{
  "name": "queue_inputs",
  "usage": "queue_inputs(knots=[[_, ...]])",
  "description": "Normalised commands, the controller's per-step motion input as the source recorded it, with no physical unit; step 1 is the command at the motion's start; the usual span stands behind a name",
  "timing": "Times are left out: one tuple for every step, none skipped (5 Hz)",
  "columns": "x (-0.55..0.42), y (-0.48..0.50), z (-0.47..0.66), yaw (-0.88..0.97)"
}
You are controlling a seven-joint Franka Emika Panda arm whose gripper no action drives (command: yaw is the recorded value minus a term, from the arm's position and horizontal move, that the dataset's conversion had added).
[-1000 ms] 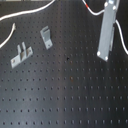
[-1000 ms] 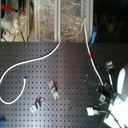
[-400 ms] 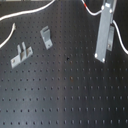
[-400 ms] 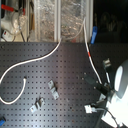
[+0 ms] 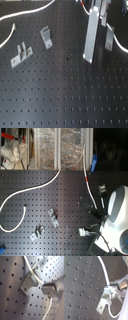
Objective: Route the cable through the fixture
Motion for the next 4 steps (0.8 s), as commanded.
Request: queue_inputs(knots=[[-0.149,-0.180,0.40,0.08],[-0.280,-0.043,0.14,0.13],[-0.344,0.084,-0.02,0.17],[-0.170,0.352,-0.08,-0.04]])
